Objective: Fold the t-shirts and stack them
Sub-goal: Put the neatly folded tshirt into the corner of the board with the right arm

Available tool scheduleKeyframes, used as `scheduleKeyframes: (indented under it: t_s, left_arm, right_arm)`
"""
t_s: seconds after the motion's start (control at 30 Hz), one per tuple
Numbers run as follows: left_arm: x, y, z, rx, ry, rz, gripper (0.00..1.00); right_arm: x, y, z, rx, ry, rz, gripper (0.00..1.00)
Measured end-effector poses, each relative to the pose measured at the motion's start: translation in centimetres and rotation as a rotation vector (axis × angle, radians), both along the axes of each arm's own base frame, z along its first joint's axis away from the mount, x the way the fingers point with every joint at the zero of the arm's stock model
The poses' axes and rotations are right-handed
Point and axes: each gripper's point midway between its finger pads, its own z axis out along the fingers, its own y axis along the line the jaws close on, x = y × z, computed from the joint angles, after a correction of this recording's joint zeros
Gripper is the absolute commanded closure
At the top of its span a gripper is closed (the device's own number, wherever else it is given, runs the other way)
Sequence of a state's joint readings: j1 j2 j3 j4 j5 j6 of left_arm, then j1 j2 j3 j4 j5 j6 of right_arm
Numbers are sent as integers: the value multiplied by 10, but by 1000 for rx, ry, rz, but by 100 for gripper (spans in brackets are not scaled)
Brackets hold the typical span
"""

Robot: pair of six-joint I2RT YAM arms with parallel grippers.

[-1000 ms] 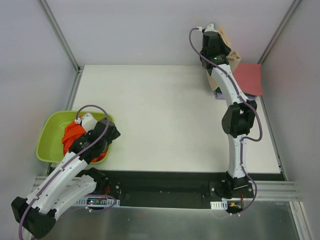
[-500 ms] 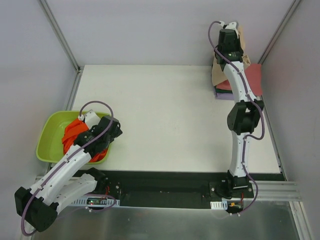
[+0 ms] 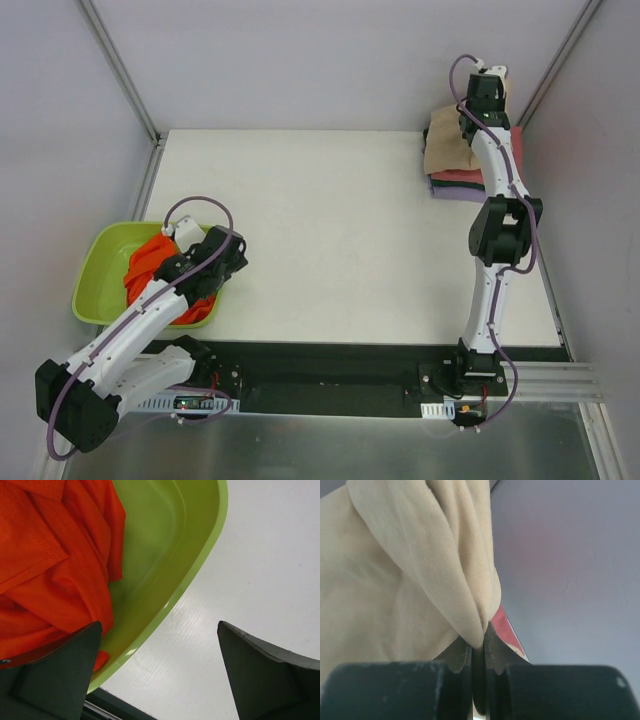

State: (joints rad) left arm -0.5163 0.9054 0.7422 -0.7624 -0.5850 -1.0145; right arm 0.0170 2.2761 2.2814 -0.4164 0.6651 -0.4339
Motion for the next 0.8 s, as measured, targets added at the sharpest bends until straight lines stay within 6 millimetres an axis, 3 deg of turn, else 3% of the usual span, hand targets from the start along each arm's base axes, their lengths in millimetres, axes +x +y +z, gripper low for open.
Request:
scheduleKeyframes:
  t_s: [0.33,0.53,0.6,0.67,0.8]
  left_arm:
    - [6,-3,0,14,26,0,1]
    - [7,-5,-2,19,41,-2,1]
    - [7,-5,-3,19,43,-2,1]
    - [7,-5,-3,19,43,-2,1]
    - [7,-5,-3,18,43,-3,1]
  right_arm:
    - [-9,-34,-44,93,35,-91,94]
    - [-12,-47,-53,152,27,-111,89]
    - [-12,-50,-56,162,28,-114,82]
    - [-12,-52,-61,168,33,-116,62]
    - [-13,-59,-72,180,49,-129,8]
